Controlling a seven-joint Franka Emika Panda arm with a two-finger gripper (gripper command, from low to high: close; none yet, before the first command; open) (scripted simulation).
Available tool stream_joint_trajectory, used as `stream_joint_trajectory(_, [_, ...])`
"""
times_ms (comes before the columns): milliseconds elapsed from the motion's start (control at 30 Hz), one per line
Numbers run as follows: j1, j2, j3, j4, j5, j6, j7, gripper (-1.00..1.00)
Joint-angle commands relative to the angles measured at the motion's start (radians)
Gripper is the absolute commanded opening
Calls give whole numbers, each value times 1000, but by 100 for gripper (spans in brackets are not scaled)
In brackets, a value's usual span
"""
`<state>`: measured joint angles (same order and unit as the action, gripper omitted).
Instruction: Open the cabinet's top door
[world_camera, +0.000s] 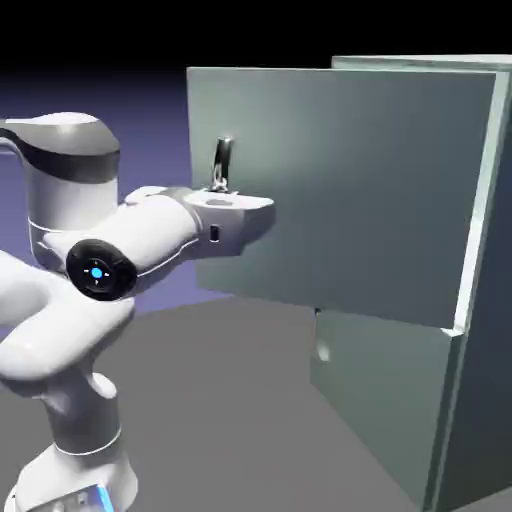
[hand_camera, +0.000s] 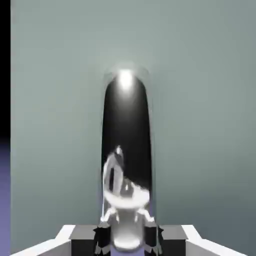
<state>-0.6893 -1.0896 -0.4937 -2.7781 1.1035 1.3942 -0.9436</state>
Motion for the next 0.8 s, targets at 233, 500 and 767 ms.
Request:
stream_joint_trajectory(233, [223, 281, -282, 277, -199, -255, -116, -100])
stream_joint_trajectory(500, [506, 504, -559, 555, -299, -493, -219, -100])
stream_joint_trajectory(767, [796, 605, -826, 748, -348, -637, -276, -100])
